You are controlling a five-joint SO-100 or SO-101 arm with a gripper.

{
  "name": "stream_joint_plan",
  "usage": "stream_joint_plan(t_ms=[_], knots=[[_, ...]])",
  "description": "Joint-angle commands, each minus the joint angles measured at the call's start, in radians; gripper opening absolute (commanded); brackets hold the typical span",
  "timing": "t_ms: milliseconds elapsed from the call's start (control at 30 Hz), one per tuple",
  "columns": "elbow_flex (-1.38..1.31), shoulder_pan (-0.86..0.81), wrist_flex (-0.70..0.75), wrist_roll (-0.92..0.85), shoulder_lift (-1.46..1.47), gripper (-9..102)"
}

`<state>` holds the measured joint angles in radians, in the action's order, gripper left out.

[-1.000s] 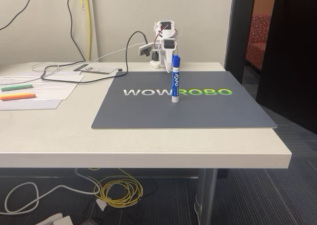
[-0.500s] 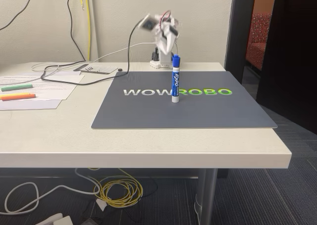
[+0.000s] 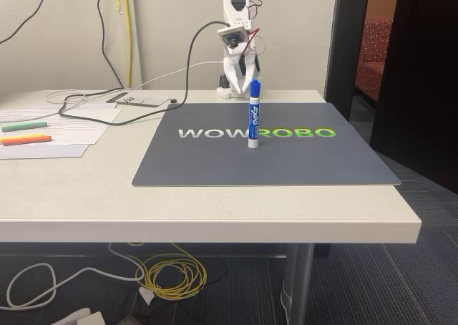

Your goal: Pick up the blue marker.

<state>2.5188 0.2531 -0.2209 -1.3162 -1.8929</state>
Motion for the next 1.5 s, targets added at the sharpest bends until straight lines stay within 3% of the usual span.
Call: stream_joint_plan(t_ms=[0, 100, 233, 533, 933, 1467], knots=[[-0.029, 0.009, -0.086, -0.038, 0.058, 0], [-0.028, 0.009, -0.258, -0.063, 0.199, 2], [-0.046, 0.003, -0.48, -0.061, 0.377, 18], [-0.156, 0.014, -0.476, -0.049, 0.431, 32], [-0.311, -0.003, -0.454, -0.104, 0.491, 34], [-0.42, -0.038, -0.569, -0.14, 0.68, 33]])
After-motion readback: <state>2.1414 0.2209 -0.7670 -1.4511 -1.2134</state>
